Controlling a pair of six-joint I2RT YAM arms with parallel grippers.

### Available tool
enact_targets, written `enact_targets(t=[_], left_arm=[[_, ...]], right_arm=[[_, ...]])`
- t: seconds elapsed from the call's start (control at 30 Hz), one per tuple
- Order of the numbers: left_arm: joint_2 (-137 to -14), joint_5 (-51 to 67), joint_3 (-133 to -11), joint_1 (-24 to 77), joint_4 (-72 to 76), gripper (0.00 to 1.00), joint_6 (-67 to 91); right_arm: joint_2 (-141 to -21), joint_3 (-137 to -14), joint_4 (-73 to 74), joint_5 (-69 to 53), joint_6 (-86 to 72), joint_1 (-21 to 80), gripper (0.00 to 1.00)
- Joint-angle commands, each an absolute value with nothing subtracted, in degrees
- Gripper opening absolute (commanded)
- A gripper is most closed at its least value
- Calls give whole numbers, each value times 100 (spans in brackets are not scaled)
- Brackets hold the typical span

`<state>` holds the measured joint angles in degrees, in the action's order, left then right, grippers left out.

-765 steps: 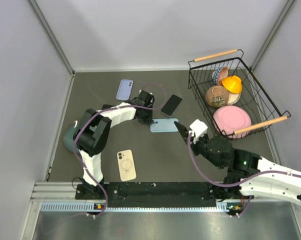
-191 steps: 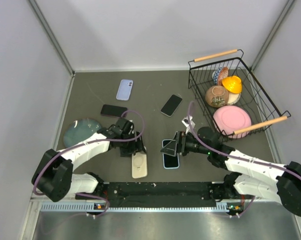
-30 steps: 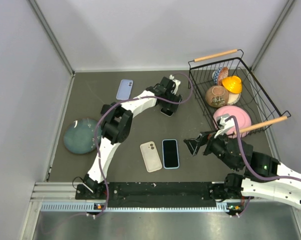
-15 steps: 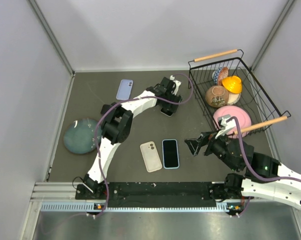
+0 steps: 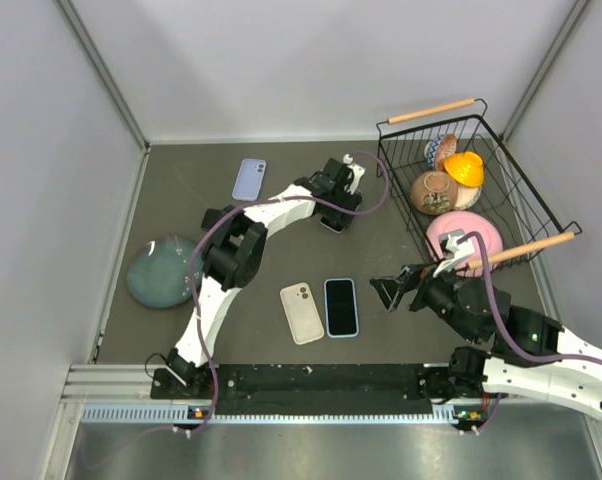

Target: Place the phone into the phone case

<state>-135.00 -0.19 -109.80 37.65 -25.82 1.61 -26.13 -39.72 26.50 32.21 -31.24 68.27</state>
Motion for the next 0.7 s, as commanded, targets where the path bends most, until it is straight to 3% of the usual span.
enact_targets(t=[0.0,0.13,0.33,0.57,0.67], left_arm=[[-13351,-121,-10723,3806,-2971,76,123],[-13131,-220,-10644,3806,-3260,65,141],[-12262,-27,-9450,3718,-3032,46,105],[-11199,791,-7912,3454,-2567,36,430],[-10909,1054,-7586,3296,-2470,30,509]], right_arm=[[-2461,-3903,2575,3199,-3383,6891,99],[-2548,-3876,2566,3225,-3550,6891,99],[-3110,-4042,2505,3182,-3165,6803,99],[-3839,-4447,2391,1243,-3085,5152,99],[-4155,-4561,2373,1020,-3155,4756,99]])
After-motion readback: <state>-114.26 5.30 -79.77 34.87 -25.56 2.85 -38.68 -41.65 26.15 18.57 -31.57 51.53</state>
